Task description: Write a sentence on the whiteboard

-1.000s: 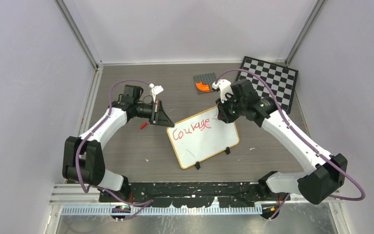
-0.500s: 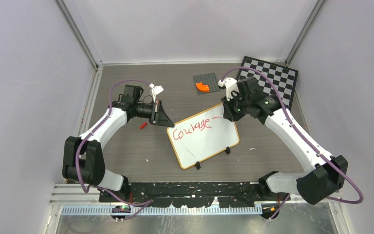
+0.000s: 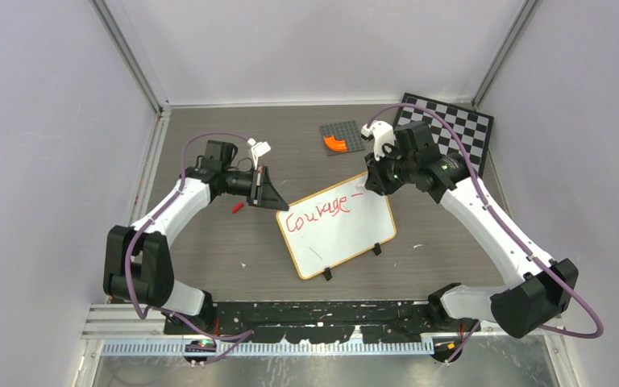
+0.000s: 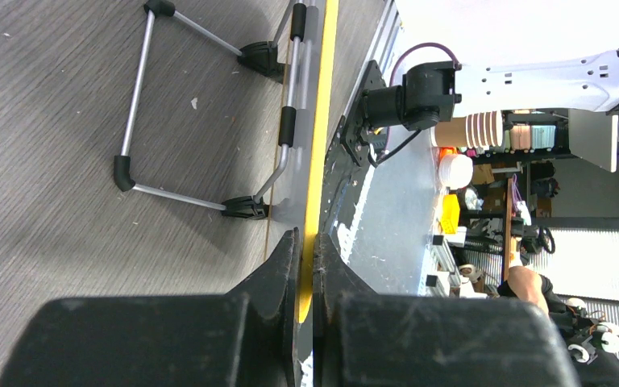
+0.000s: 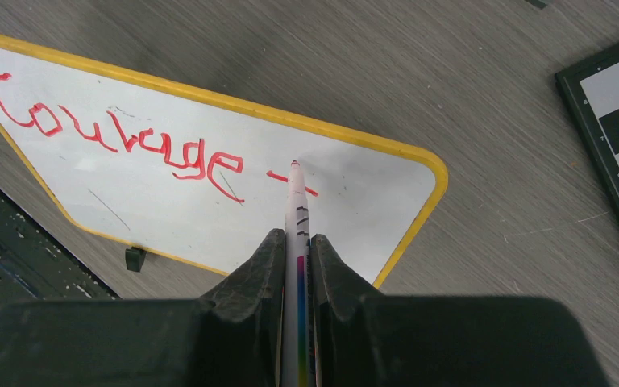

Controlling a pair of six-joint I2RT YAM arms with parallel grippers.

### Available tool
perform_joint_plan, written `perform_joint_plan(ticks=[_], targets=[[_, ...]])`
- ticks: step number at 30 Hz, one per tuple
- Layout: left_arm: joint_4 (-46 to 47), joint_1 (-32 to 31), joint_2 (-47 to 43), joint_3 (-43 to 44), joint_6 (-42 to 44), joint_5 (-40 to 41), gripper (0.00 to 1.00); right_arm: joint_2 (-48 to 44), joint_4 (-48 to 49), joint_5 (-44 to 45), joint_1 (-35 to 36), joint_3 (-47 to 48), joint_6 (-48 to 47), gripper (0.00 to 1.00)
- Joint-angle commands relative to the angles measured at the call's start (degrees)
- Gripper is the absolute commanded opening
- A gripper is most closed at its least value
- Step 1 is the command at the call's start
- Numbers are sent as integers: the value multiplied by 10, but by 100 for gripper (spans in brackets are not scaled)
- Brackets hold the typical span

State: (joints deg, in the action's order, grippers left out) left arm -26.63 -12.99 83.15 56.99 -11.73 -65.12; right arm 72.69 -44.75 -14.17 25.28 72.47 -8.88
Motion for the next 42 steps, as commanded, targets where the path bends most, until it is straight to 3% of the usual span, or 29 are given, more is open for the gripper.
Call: perform_joint_plan(ticks=[1, 17, 26, 34, 42], targets=[[0, -1, 10, 8, 10, 54, 0, 2, 39, 18, -2, 3, 3, 0], [-1, -1, 14, 8, 10, 55, 0, -17, 31, 8, -2, -71, 0, 0], [0, -1, 11, 8, 10, 55, 0, -25, 12, 56, -3, -50, -22, 0], [-5, -1, 10, 7, 14, 55, 0, -34, -24, 35, -6, -7, -15, 0], [-4, -1, 12, 9, 13, 53, 0, -17, -1, 51, -8, -13, -14, 0]])
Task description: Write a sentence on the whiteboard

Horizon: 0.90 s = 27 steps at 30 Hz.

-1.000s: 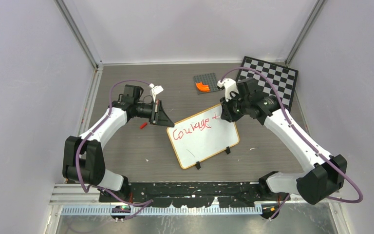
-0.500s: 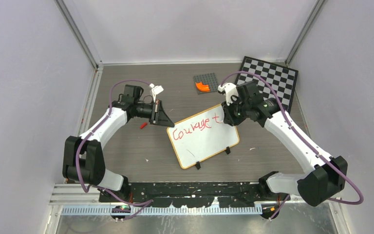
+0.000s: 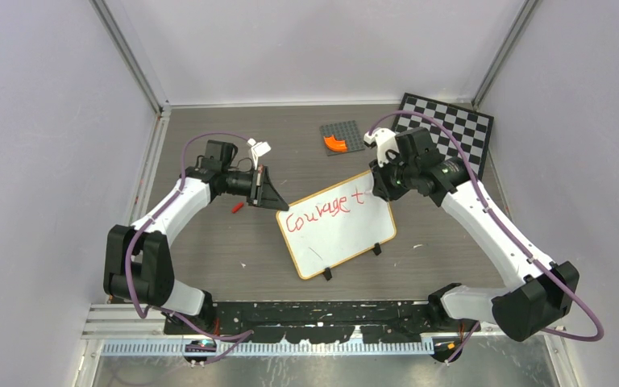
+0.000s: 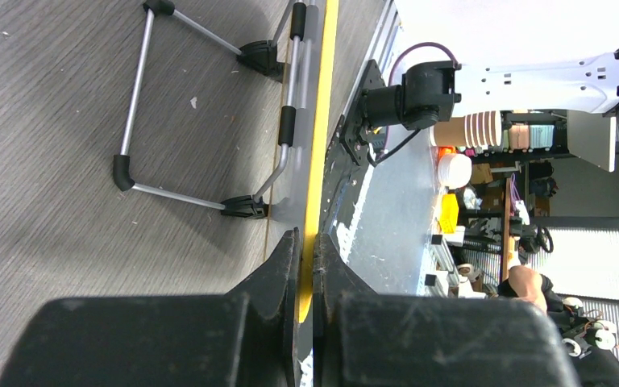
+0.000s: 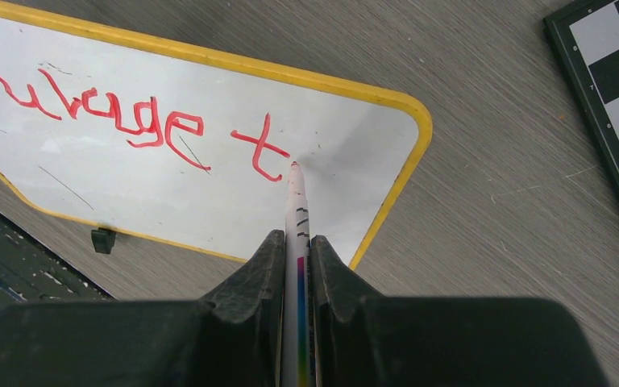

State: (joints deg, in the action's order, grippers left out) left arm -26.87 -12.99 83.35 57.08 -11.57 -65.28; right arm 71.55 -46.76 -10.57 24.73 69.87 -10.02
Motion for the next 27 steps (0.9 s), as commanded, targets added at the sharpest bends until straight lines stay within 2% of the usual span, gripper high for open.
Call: perform_joint_plan(ticks=[1, 18, 27], targets=[[-1, -1, 9, 8, 11, 55, 0, -3, 22, 17, -2, 13, -3, 0], [-2, -1, 14, 9, 13, 55, 0, 5, 30, 9, -3, -23, -13, 0], [-1, -1, 13, 9, 14, 55, 0, 0, 26, 56, -5, -26, -36, 0]])
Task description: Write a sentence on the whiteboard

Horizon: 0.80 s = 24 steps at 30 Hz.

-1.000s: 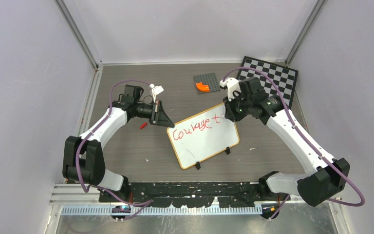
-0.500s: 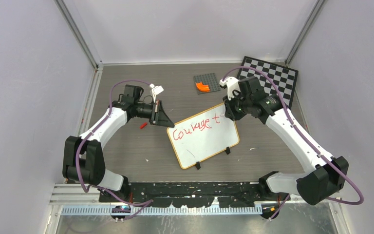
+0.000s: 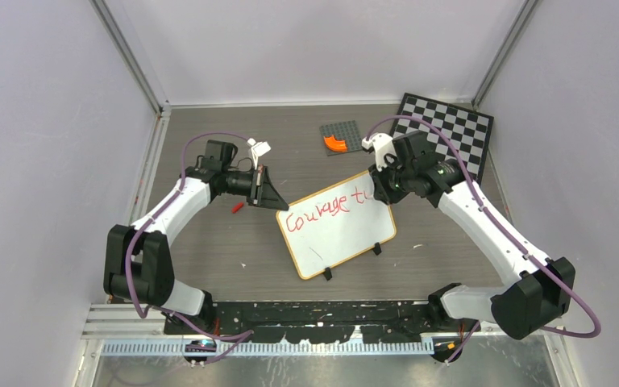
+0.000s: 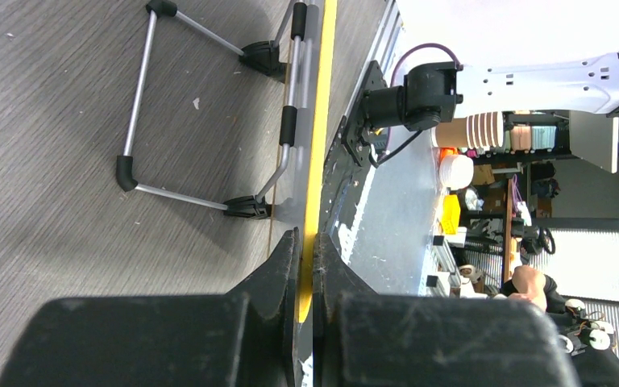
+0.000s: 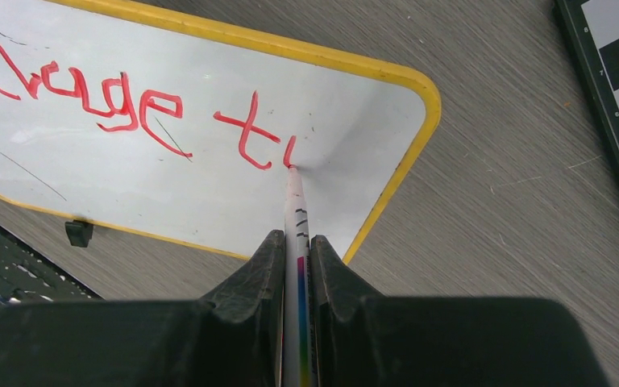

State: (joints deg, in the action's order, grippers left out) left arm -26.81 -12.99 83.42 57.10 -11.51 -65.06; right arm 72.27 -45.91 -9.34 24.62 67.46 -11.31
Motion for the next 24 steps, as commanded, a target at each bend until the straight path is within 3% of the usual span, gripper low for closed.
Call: perform_joint_plan(ticks=[1, 24], targets=[[-2, -1, 13, 9, 12, 52, 0, -8, 18, 48, -5, 2, -24, 0], [-1, -1, 16, 10, 12, 52, 0, 13, 17, -11, 4, 54, 10, 0]])
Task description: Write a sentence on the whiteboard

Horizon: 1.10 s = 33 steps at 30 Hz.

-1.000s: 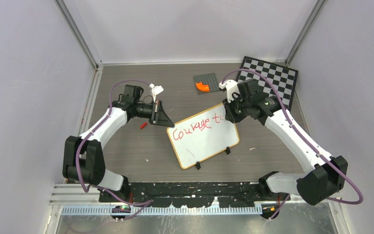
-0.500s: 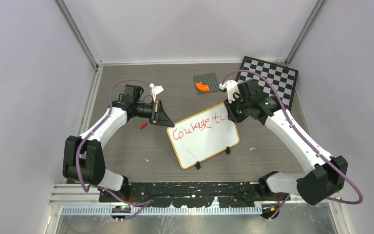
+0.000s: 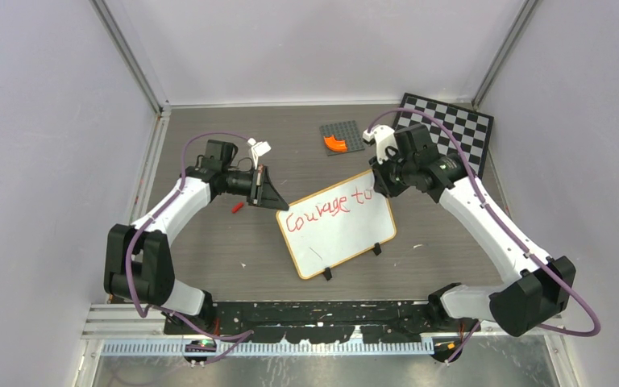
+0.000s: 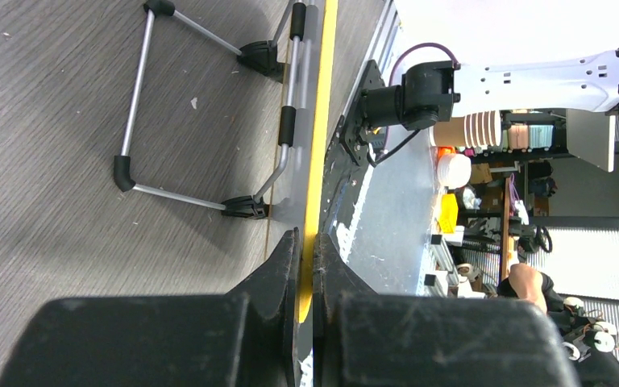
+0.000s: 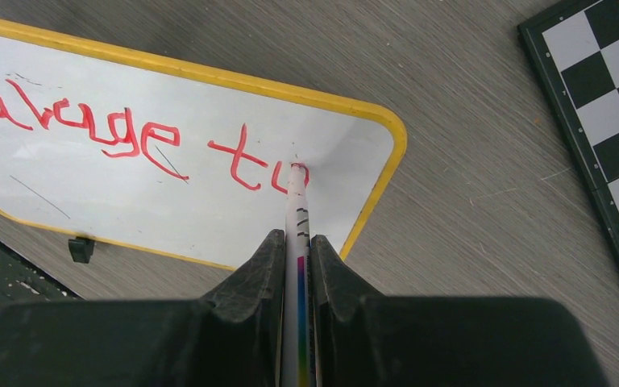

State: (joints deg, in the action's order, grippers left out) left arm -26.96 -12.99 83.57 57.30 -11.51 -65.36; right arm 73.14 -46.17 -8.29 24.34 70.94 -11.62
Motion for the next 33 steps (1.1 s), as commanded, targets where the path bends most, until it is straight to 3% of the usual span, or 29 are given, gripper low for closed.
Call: perform_joint_plan(ticks=[1, 9, 11, 14, 17, 22, 27, 33], targets=[[0, -1, 13, 8, 13, 54, 0, 4, 18, -24, 9, 17, 14, 0], [-11, -1, 11, 17, 25, 59, 1, -13, -23, -41, 14, 36, -4, 0], [-30, 1, 7, 30, 41, 60, 6, -20, -49, -71, 14, 57, -4, 0], [-46, 2, -1, 39, 62, 51, 22, -33, -69, -106, 32, 59, 9, 0], [-52, 2, -11, 40, 78, 52, 34, -51, -54, -82, 86, 34, 25, 0], [-63, 2, -15, 33, 92, 52, 46, -46, -11, -73, 165, 10, 57, 0], [-53, -4, -11, 22, 93, 44, 47, -34, 58, -75, 211, -25, 66, 0], [-60, -8, -1, 30, 99, 42, 46, -28, 124, 4, 291, -68, 28, 0]])
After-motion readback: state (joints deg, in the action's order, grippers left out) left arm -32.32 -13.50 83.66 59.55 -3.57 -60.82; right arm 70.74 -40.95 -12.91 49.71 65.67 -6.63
